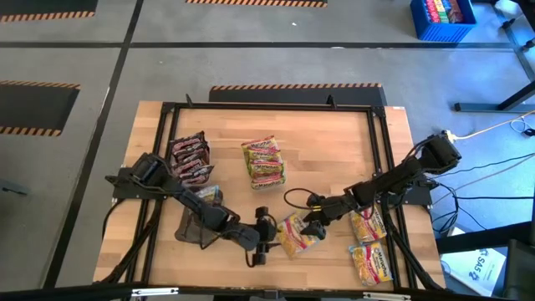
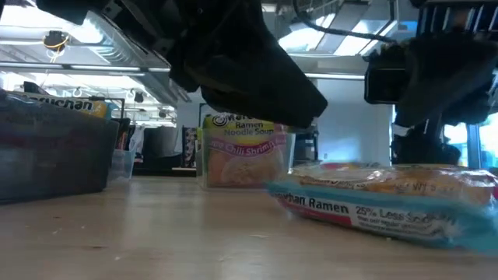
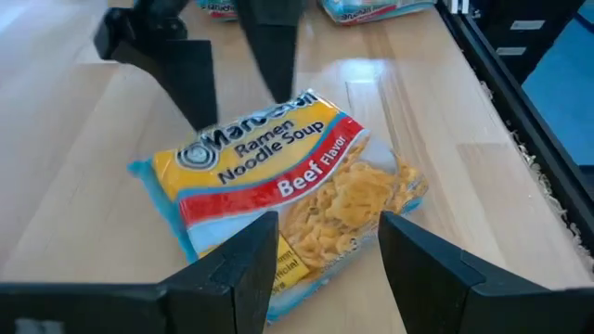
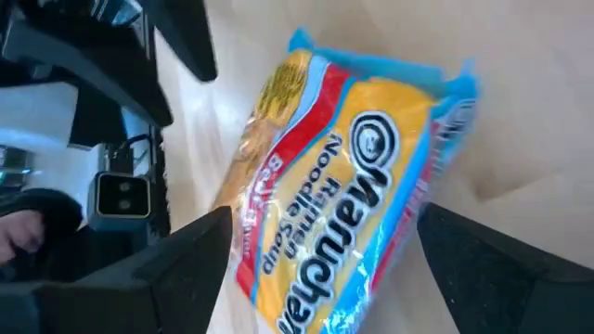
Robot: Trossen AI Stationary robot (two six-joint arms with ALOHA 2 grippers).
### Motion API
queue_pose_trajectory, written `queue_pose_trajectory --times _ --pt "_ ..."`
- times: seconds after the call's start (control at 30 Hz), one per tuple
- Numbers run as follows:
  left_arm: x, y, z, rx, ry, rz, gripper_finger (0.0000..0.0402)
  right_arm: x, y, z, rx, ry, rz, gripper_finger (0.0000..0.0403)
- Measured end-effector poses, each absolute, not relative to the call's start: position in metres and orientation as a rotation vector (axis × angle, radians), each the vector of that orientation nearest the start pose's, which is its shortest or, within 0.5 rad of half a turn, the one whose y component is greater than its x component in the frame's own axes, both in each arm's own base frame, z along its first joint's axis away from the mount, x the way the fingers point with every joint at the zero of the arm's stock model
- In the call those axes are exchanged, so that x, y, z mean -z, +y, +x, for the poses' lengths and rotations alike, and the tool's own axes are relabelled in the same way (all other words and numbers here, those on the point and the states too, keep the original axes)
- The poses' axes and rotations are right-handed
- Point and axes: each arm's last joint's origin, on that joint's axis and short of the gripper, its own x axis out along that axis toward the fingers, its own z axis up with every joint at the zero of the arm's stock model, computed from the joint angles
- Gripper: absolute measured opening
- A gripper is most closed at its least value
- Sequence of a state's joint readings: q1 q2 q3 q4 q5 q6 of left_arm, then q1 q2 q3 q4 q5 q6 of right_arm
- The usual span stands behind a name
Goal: Sort Maruchan noodles
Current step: Put the blue noodle pack into the black bin
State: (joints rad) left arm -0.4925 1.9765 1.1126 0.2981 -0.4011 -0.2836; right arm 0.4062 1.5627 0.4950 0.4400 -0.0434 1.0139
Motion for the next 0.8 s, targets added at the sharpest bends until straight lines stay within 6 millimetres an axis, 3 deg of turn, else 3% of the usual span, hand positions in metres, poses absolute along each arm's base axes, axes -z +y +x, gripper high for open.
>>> queue_pose_trajectory --times 0.17,0.5,0.8 --pt "-0.144 -0.184 0.364 0.008 0.539 -0.064 0.0182 -0.120 0.102 0.237 0.029 0.863 0.865 0.0325" --pt "-0.108 -0.169 0.377 0.103 0.686 -0.306 0.0182 -0.118 0.117 0.228 0.079 0.885 0.909 0.0325" --pt "-0.105 -0.157 0.385 0.068 0.648 -0.318 0.0183 -0.106 0.121 0.237 0.058 0.834 0.929 0.0325"
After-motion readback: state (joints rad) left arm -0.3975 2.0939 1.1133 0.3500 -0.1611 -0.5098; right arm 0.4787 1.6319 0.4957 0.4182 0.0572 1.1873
